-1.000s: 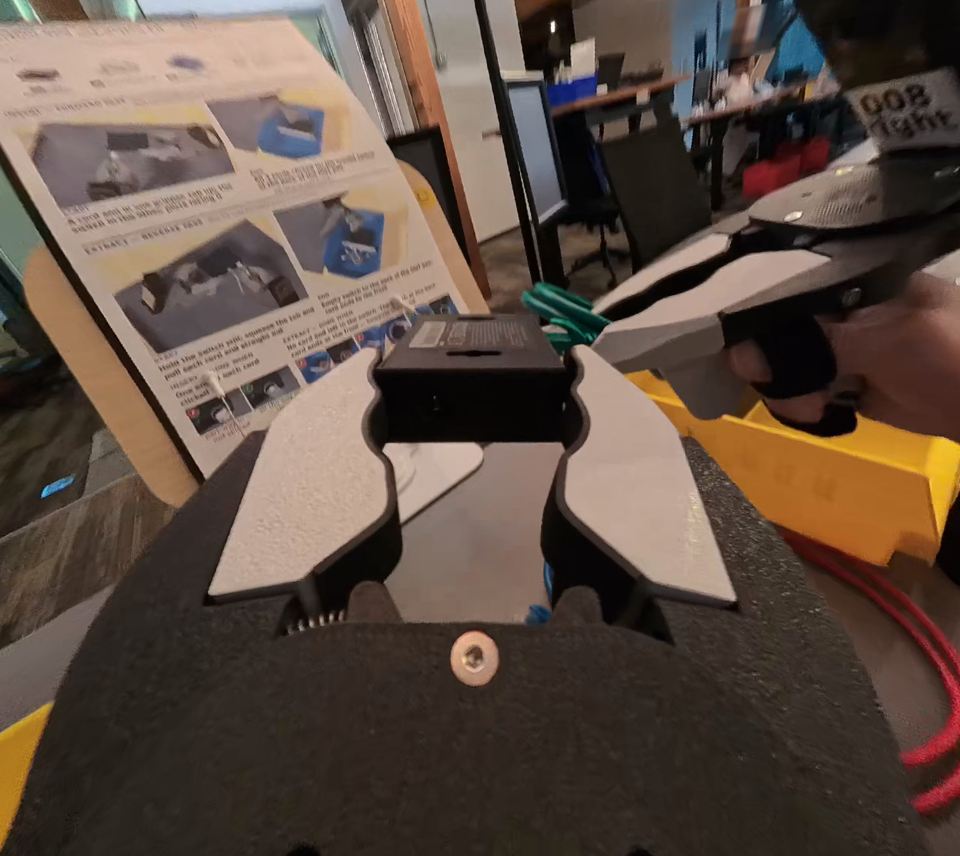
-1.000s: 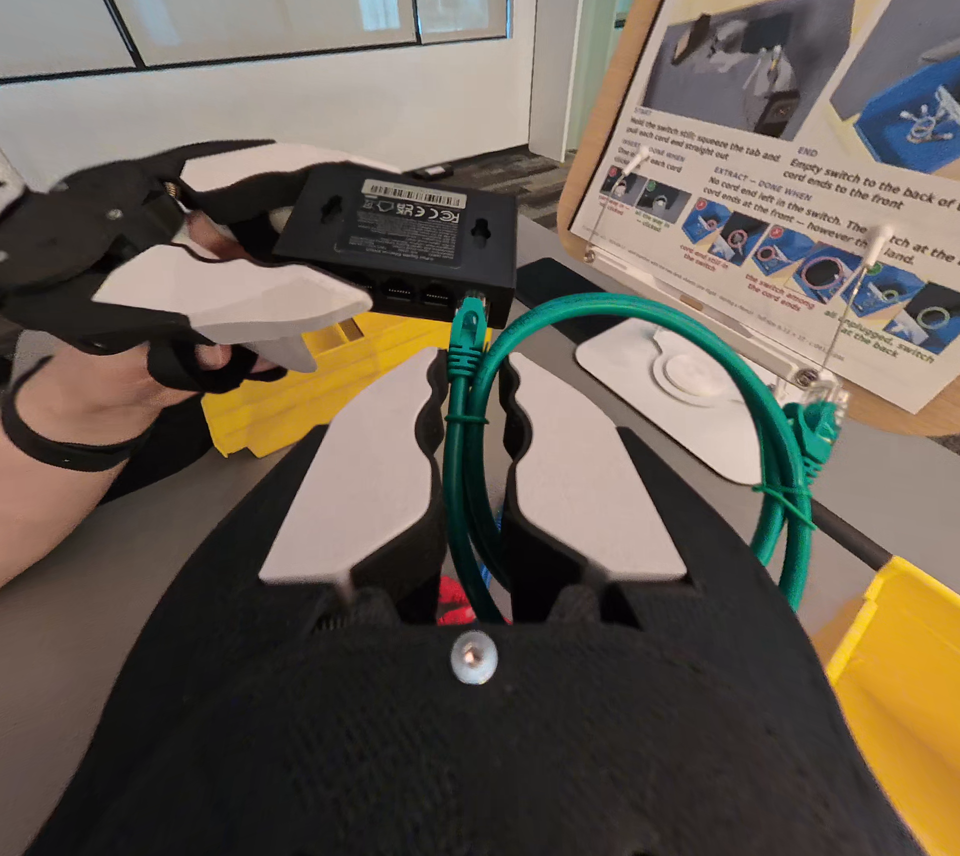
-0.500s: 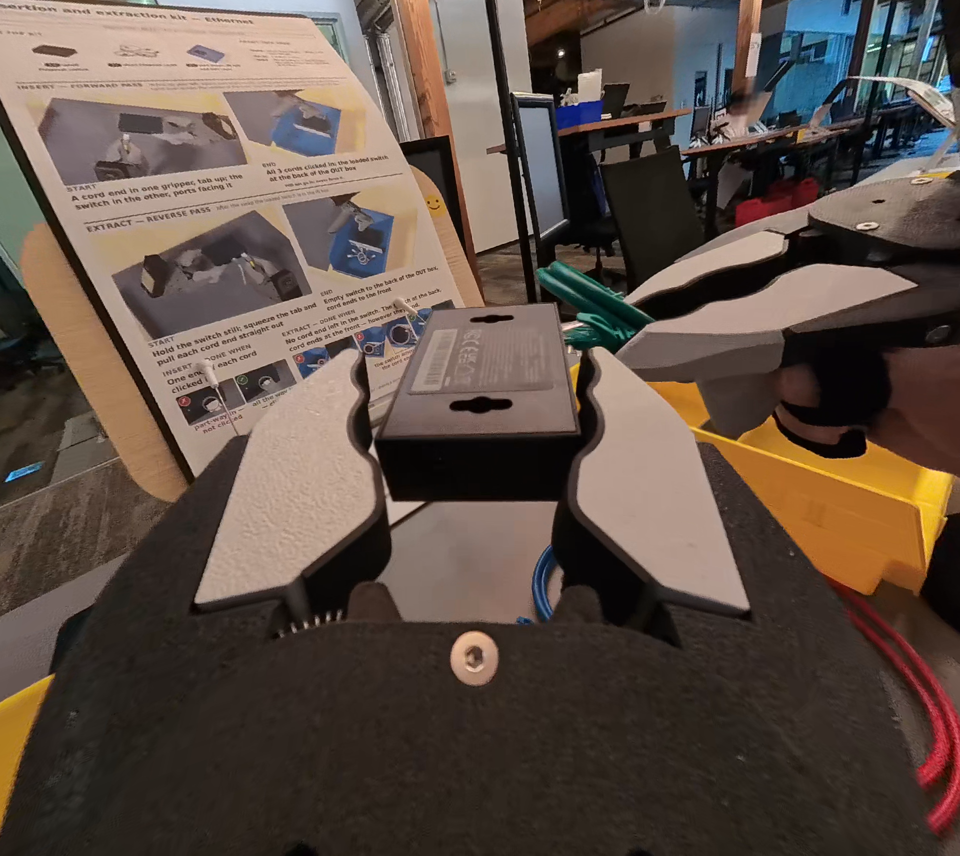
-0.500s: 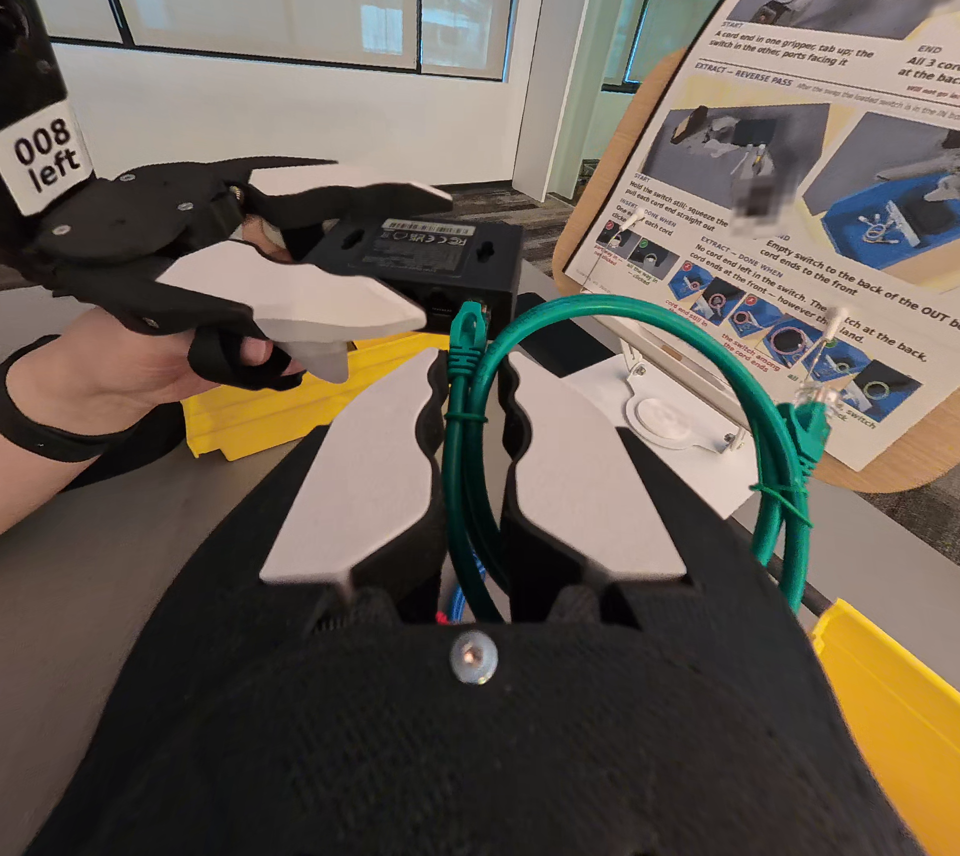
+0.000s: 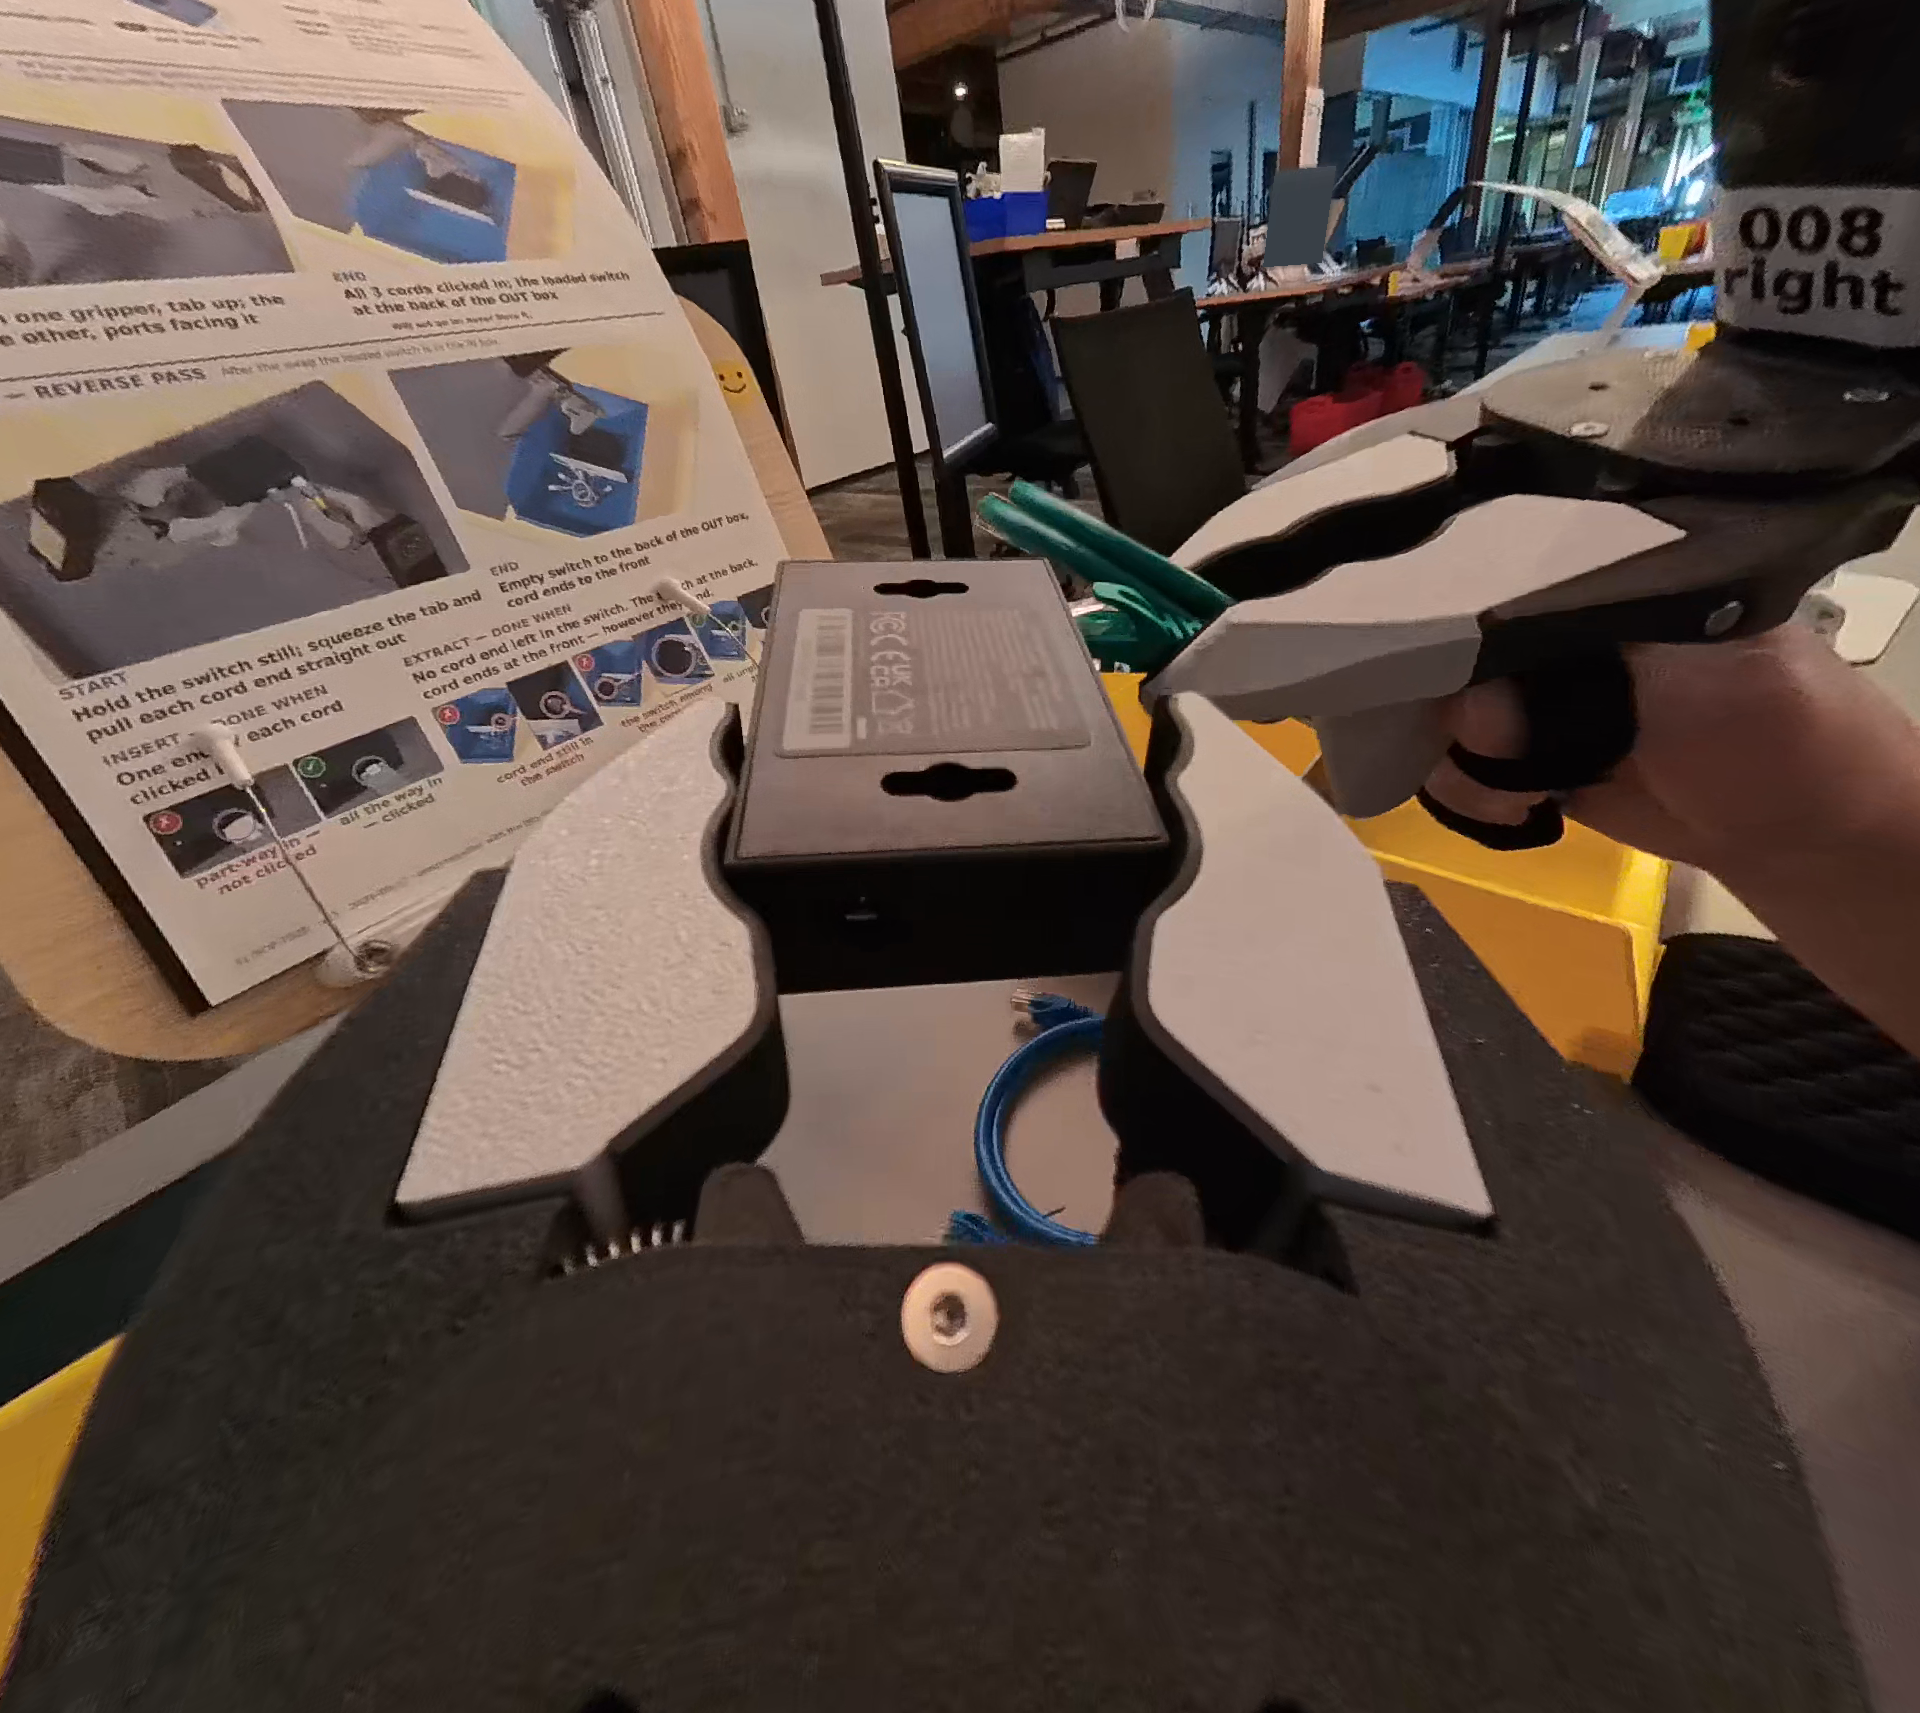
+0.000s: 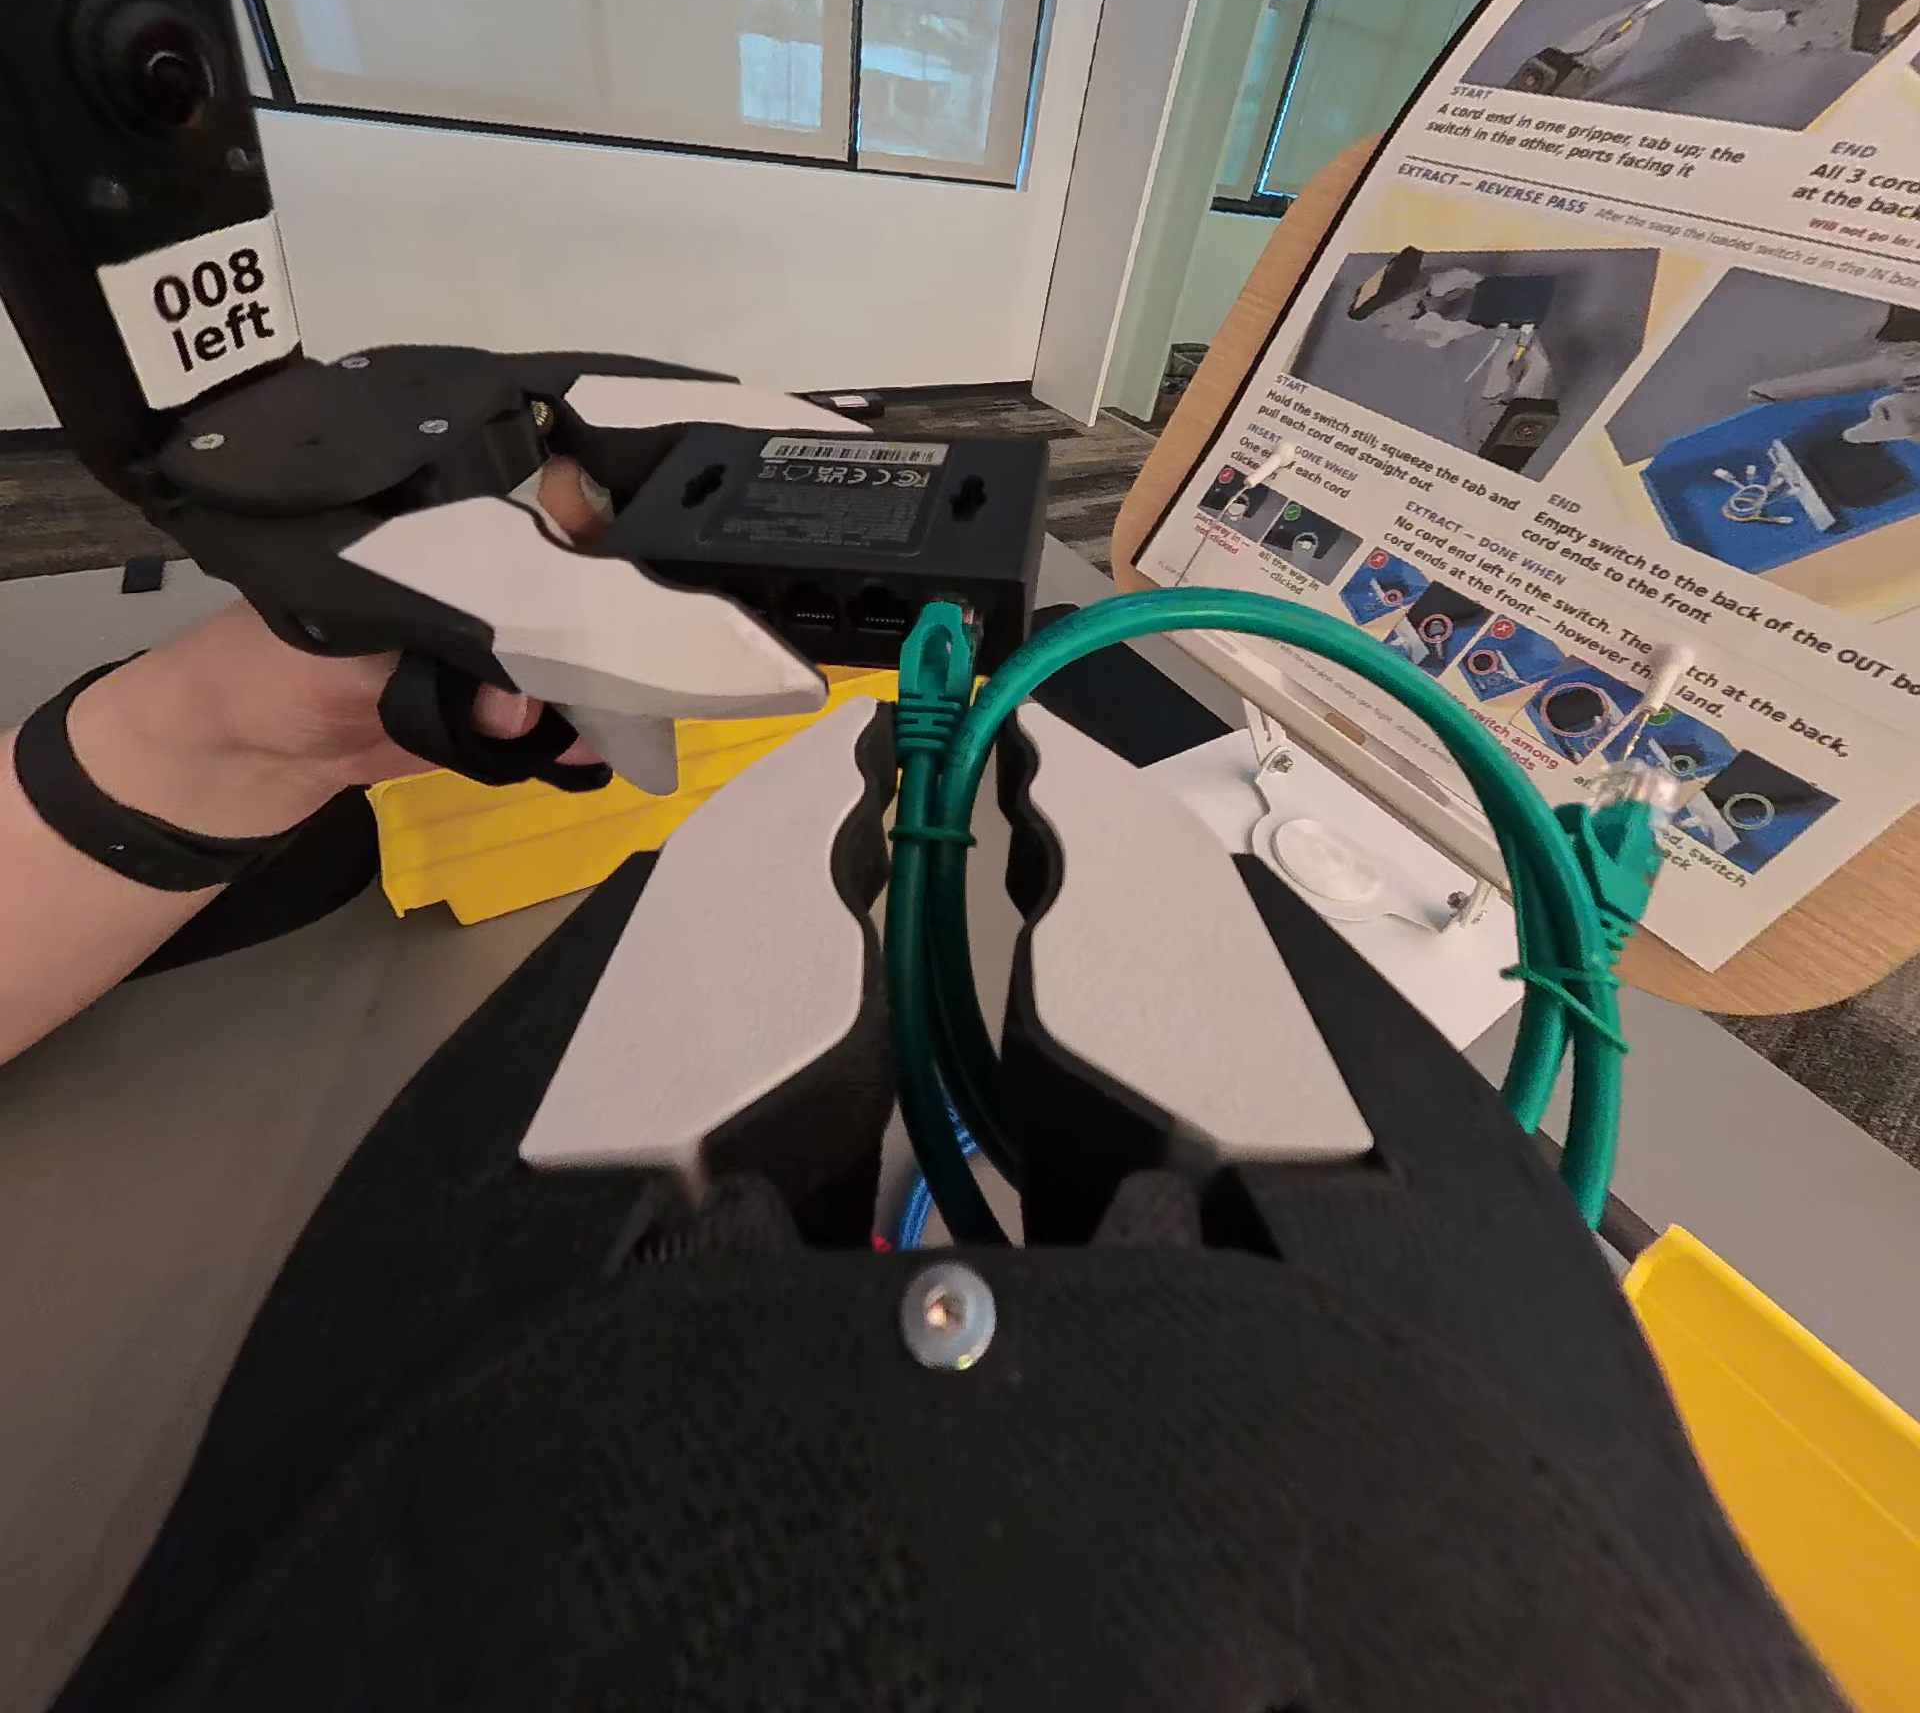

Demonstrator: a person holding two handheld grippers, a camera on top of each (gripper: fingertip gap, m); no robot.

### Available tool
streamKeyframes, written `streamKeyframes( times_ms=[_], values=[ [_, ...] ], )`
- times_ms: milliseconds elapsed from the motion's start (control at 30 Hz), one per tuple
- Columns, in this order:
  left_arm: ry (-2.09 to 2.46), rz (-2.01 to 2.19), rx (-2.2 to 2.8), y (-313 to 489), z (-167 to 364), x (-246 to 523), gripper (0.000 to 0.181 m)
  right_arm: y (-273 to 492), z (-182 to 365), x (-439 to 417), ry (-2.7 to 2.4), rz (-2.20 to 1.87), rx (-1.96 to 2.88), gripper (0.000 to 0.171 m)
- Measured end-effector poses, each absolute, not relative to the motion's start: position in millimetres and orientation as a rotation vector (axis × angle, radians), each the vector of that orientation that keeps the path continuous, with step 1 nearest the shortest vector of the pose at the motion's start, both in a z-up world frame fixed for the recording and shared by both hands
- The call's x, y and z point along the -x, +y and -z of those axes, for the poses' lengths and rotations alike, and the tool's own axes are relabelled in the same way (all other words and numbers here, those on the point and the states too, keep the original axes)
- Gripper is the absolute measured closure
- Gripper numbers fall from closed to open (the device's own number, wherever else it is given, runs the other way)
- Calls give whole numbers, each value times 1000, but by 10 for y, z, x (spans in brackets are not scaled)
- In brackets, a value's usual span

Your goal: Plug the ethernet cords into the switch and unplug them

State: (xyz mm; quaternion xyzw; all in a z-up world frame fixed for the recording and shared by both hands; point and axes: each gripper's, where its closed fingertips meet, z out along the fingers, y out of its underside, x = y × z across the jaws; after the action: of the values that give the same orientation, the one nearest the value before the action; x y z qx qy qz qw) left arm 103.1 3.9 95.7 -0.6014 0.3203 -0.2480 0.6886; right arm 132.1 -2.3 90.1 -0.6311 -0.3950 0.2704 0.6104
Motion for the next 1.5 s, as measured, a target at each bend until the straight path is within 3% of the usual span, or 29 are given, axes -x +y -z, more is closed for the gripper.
streamKeyframes(
  times_ms=[767,1500],
  values=[
    [868,265,1396,18,-818,-1019,106,-2,-847,-1321,-919,-526,1452,154],
    [878,317,1475,-1,-715,-1033,106,-45,-875,-1315,-957,-453,1412,156]
  ],
)
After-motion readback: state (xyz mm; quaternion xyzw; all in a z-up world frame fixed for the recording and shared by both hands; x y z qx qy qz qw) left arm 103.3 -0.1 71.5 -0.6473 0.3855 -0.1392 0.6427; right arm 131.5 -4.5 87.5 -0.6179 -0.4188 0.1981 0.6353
